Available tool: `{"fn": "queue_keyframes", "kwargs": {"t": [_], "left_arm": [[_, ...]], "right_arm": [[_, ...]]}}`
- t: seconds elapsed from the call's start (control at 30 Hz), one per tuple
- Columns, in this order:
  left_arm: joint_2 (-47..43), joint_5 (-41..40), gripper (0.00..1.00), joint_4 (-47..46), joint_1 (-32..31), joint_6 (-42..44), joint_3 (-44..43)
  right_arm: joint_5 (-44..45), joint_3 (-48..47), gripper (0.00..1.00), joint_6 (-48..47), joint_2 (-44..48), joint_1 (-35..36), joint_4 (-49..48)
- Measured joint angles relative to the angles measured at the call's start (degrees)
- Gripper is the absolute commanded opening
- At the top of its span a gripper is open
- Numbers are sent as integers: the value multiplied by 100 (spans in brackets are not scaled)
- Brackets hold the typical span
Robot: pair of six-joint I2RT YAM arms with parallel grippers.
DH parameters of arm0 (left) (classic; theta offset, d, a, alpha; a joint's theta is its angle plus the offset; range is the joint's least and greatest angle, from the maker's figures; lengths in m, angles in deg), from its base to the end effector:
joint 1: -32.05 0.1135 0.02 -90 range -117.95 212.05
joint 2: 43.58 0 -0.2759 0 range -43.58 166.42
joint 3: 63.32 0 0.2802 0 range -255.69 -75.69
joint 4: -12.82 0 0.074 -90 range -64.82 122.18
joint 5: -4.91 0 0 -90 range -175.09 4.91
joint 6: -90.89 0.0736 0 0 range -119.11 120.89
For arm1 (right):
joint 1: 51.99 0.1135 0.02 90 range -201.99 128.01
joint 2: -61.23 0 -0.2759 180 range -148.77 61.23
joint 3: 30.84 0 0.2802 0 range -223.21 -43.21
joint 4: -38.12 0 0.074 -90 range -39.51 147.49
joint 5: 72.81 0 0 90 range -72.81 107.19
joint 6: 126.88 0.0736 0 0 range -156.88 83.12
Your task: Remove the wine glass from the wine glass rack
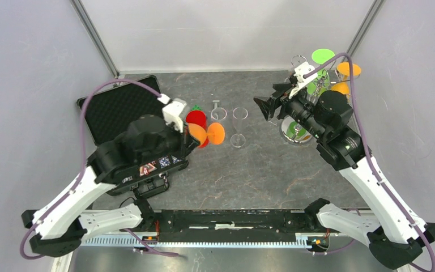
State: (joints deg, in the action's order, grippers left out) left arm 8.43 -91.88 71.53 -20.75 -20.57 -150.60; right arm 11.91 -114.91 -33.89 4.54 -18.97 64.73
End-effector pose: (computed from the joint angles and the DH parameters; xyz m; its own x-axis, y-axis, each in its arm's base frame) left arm 0.1362 -0.1651 0.4342 -0.4892 0.0436 -0.8711 0.5871 0.7551 -0.2919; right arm 0.2181 0.1499 0.4749 -0.0211 0.0482 -0.9986 -0.6195 0.7833 0.0509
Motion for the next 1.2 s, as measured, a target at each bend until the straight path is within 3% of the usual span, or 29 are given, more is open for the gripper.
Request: {"fn": "queue_keyframes", "kwargs": {"t": [0.3, 0.87, 1.2], "left_arm": [[1185, 201, 2, 1130, -4, 144, 348], [2651, -286, 3, 1233, -11, 197, 525], [2927, -501, 40, 1220, -20, 385, 483]], "right_arm": [[542, 0, 76, -164, 192, 0, 337], [1047, 0, 76, -205, 328, 0, 688], [1209, -17, 77, -332, 350, 0, 824]]}}
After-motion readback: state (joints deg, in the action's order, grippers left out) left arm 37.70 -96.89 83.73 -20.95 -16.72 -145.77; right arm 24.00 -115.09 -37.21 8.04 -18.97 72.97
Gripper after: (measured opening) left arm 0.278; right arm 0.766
